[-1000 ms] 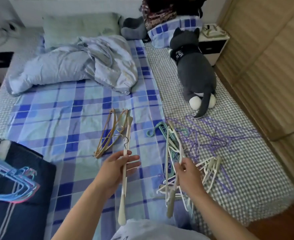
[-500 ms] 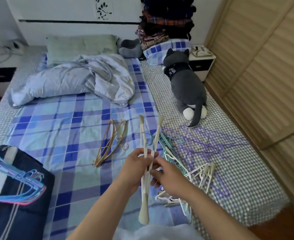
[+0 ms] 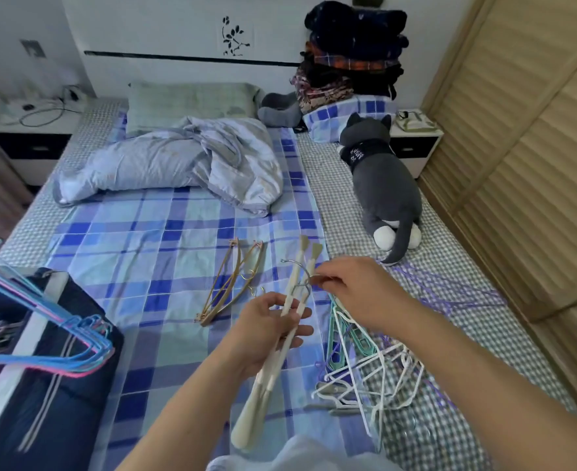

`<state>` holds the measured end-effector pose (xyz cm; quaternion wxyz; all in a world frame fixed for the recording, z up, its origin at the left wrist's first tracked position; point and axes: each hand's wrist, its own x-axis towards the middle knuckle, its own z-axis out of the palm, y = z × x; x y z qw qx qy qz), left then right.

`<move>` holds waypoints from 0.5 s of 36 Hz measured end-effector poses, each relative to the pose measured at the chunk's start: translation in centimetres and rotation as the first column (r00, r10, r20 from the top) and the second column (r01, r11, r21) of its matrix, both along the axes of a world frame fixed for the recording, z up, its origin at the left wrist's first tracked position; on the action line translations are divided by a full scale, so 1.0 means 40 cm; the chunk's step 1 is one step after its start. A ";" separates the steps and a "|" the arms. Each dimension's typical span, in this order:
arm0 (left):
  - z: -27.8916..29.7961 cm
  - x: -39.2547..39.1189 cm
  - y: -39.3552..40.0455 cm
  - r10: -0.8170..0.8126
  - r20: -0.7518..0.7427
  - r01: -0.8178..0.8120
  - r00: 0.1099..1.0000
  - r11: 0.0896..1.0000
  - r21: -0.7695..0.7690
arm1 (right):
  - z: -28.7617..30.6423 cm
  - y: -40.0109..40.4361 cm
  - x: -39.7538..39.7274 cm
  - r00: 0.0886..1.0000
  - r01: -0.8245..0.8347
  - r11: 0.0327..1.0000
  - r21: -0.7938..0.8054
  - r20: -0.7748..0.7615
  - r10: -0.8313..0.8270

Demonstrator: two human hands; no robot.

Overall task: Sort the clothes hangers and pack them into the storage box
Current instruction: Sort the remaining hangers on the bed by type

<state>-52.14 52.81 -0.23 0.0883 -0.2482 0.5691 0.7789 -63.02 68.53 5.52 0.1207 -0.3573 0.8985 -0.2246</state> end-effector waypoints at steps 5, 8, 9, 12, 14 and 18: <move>0.011 0.008 -0.003 -0.120 0.018 0.120 0.993 0.993 -0.009 | -0.009 0.005 -0.039 0.983 -0.149 0.986 0.080 -0.099 0.157; 0.006 0.012 -0.006 -0.116 0.039 0.115 0.993 0.993 0.020 | 0.012 0.009 -0.053 0.989 -0.149 0.984 0.095 -0.004 0.150; 0.004 0.014 -0.008 -0.110 0.042 0.110 0.993 0.994 0.021 | 0.026 0.015 -0.057 0.990 -0.128 0.983 0.129 0.068 0.120; -0.005 0.022 -0.010 -0.103 0.050 0.104 0.993 0.994 -0.013 | 0.068 0.029 -0.065 0.934 0.030 0.998 -0.050 0.358 -0.010; -0.012 0.026 -0.005 -0.102 0.055 0.105 0.993 0.993 -0.057 | 0.089 0.015 -0.060 0.923 0.140 0.976 -0.166 0.380 -0.068; -0.021 0.023 0.011 -0.096 0.064 0.104 0.993 0.985 -0.140 | 0.093 -0.049 -0.032 0.991 -0.057 0.993 0.103 0.129 0.043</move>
